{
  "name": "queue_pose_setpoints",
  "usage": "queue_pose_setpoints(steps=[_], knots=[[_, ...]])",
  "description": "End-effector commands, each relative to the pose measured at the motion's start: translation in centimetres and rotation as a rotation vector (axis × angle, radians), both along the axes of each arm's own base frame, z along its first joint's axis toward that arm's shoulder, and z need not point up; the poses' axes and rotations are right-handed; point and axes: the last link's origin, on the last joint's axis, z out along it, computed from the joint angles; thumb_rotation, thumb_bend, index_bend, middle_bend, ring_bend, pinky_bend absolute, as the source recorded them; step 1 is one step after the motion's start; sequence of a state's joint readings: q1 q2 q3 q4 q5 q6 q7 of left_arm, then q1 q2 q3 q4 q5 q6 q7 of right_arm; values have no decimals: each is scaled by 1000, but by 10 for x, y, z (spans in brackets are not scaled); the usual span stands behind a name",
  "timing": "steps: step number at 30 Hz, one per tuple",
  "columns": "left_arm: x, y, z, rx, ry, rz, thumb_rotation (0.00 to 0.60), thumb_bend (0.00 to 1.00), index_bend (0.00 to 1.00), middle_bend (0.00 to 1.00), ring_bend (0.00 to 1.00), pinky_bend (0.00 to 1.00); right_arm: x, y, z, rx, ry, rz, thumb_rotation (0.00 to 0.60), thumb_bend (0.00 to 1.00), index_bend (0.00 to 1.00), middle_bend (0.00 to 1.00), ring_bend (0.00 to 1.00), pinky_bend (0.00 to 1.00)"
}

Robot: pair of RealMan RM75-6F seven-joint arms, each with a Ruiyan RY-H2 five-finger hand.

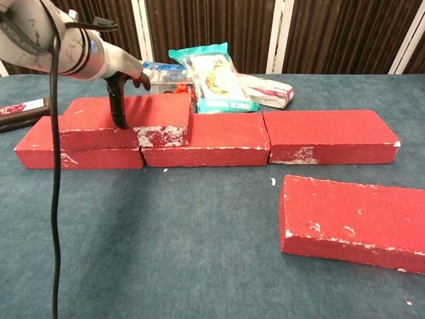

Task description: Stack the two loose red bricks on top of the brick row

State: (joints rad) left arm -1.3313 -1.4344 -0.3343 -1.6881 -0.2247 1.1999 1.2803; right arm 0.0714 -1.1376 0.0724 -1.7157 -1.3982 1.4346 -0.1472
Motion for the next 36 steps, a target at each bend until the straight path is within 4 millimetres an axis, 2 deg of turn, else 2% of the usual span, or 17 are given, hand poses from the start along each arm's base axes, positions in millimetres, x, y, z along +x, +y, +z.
queue_pose_setpoints(steps=[1, 13, 23, 27, 30, 33, 36], knots=[[3, -2, -3, -11, 2, -4, 600, 254, 0, 0, 0, 33, 0, 0, 0, 2, 2, -2, 600, 712, 251, 78, 7, 0], [8, -3, -10, -21, 8, 1, 600, 251, 0, 0, 0, 33, -1, 0, 1, 1, 0, -4, 600, 712, 252, 78, 7, 0], [7, -8, -5, -29, 7, 1, 600, 246, 0, 0, 0, 33, -1, -1, 1, -3, 0, -5, 600, 712, 253, 78, 7, 0], [9, -20, 13, -34, -40, -27, 600, 244, 0, 0, 0, 33, -2, -2, 3, -9, -3, -10, 600, 712, 253, 78, 7, 0], [7, -35, 35, -32, -85, -73, 600, 242, 0, 0, 0, 34, -3, -2, 4, -12, -6, -11, 600, 712, 253, 78, 7, 0], [-2, -57, 61, -24, -122, -139, 600, 241, 0, 0, 0, 34, -3, -2, 3, -8, -7, -10, 600, 712, 252, 78, 7, 0], [-20, -83, 86, 5, -153, -208, 600, 241, 0, 0, 0, 34, -2, -1, 3, -6, -7, -9, 600, 712, 253, 78, 7, 0]])
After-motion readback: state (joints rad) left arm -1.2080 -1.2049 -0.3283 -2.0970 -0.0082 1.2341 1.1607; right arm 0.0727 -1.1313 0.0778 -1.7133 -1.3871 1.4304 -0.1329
